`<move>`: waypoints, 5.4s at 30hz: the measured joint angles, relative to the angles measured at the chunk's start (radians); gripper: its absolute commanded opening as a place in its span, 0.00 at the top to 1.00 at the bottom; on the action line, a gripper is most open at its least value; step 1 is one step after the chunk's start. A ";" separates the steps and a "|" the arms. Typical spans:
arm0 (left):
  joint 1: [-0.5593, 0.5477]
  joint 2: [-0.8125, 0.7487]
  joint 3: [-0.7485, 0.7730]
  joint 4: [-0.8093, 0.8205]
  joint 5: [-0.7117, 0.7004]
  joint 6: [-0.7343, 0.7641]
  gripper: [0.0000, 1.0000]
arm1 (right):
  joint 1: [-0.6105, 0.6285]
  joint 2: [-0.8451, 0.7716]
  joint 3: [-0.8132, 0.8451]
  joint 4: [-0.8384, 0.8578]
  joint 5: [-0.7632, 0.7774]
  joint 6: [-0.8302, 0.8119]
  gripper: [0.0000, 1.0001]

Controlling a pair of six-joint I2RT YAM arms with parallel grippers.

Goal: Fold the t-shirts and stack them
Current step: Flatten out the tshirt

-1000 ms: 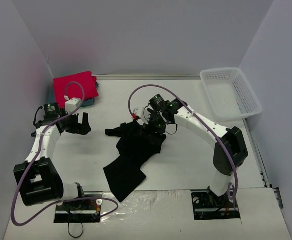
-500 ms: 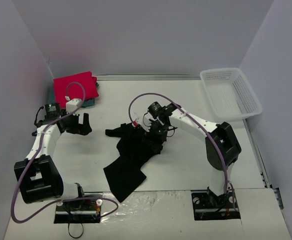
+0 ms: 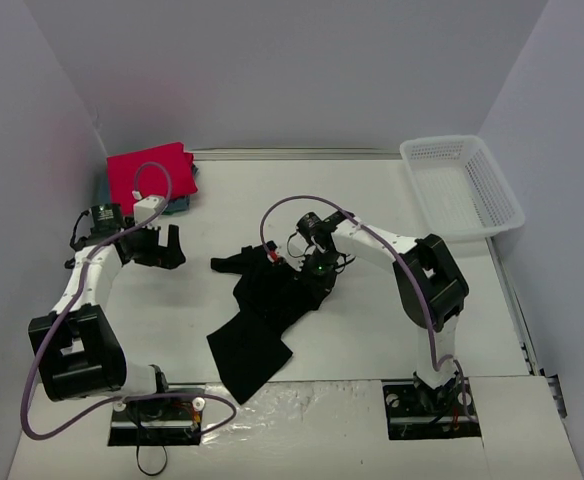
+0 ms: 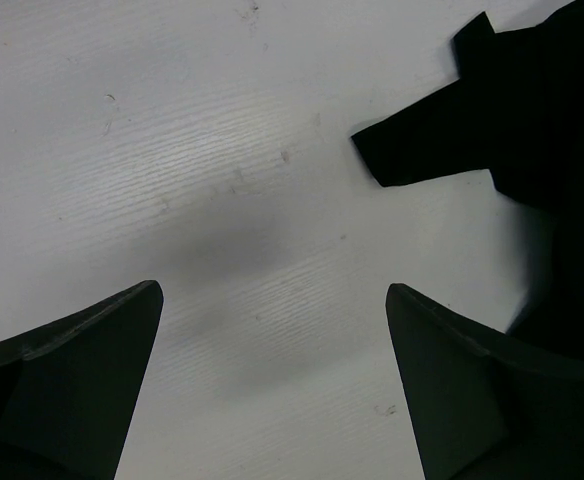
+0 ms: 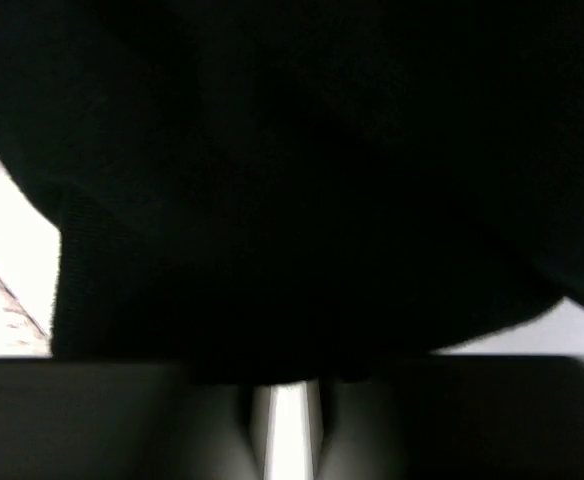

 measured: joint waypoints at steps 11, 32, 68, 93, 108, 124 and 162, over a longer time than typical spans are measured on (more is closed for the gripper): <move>-0.183 0.170 0.192 -0.074 -0.002 0.040 0.17 | -0.101 0.007 0.000 0.000 0.026 -0.012 1.00; -0.482 0.568 0.426 -0.265 0.146 0.151 0.44 | -0.192 0.075 0.045 -0.012 0.049 -0.004 1.00; -0.283 0.204 0.576 -0.162 -0.341 0.010 0.98 | -0.496 0.035 0.525 -0.012 0.214 0.097 1.00; -0.439 -0.114 0.402 -0.781 0.014 0.459 0.27 | -0.574 -0.340 0.157 -0.018 0.187 0.047 1.00; -0.433 0.037 0.344 -0.441 -0.075 0.233 0.22 | -0.573 -0.253 0.151 0.033 0.187 0.076 1.00; -0.288 0.607 0.595 -0.199 -0.053 -0.013 0.29 | -0.560 -0.138 0.115 0.098 0.178 0.109 1.00; -0.221 0.597 0.671 -0.152 -0.218 -0.016 0.98 | -0.542 -0.072 0.176 0.130 0.231 0.131 1.00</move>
